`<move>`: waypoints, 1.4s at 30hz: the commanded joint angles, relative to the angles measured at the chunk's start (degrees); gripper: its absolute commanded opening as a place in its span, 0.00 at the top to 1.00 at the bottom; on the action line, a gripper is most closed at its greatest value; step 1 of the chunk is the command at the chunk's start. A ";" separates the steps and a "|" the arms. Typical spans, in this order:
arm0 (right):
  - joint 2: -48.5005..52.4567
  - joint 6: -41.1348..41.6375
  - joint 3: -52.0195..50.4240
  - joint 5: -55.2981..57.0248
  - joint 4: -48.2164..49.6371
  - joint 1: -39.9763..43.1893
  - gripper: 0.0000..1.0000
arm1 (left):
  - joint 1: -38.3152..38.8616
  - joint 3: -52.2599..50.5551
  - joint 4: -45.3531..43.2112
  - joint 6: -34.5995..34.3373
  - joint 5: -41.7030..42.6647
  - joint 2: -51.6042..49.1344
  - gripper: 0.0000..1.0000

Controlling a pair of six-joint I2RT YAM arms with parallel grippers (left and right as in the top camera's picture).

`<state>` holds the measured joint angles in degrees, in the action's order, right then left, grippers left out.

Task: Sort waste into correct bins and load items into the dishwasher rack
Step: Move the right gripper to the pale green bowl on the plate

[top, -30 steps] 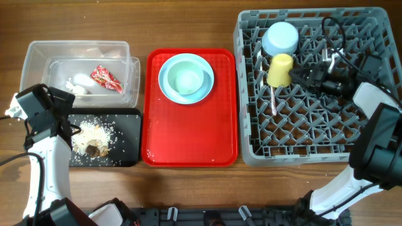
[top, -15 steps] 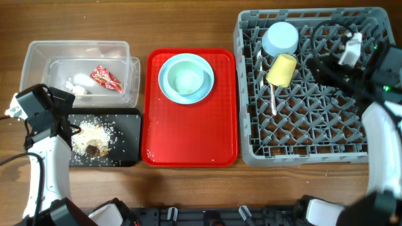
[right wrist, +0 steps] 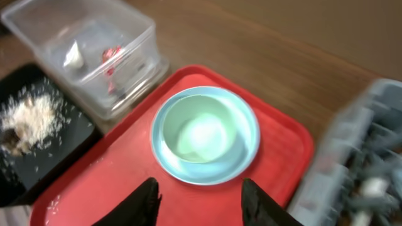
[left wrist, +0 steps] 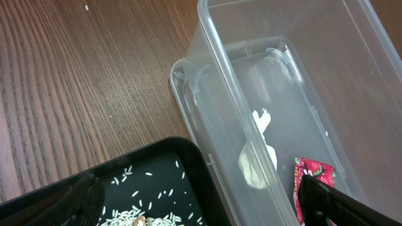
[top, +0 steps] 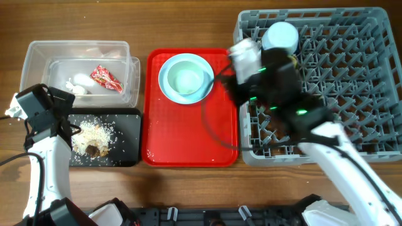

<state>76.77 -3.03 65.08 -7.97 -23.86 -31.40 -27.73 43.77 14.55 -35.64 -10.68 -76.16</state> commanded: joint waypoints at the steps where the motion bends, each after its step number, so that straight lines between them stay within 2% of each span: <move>1: 7.37 -3.37 0.92 10.01 2.64 -6.95 0.53 | -0.26 0.59 -0.15 0.90 -0.33 0.63 0.00; 8: 19.56 -4.96 3.65 11.15 5.11 -9.86 0.50 | -0.26 0.59 -0.15 0.87 -0.33 0.63 0.00; 18: 28.94 -4.98 19.91 9.33 -2.78 -9.84 0.51 | -0.26 0.59 -0.15 0.87 -0.33 0.63 0.00; 26: 34.58 -5.84 20.37 1.55 0.17 -9.86 0.51 | -0.26 0.59 -0.15 0.87 -0.33 0.63 0.00; 31: 39.41 -5.84 20.37 1.42 2.12 -9.86 0.63 | -0.26 0.59 -0.15 0.87 -0.33 0.63 0.00; 40: 43.71 -6.01 20.35 1.49 2.38 -9.86 0.65 | -0.26 0.59 -0.15 0.87 -0.33 0.63 0.00; 42: 43.91 -5.97 20.31 1.97 2.32 -9.79 0.69 | -0.26 0.59 -0.15 0.87 -0.33 0.63 0.00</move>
<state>119.02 -8.29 84.82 -5.39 -21.76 -41.21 -27.73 43.77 14.55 -35.64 -10.68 -76.16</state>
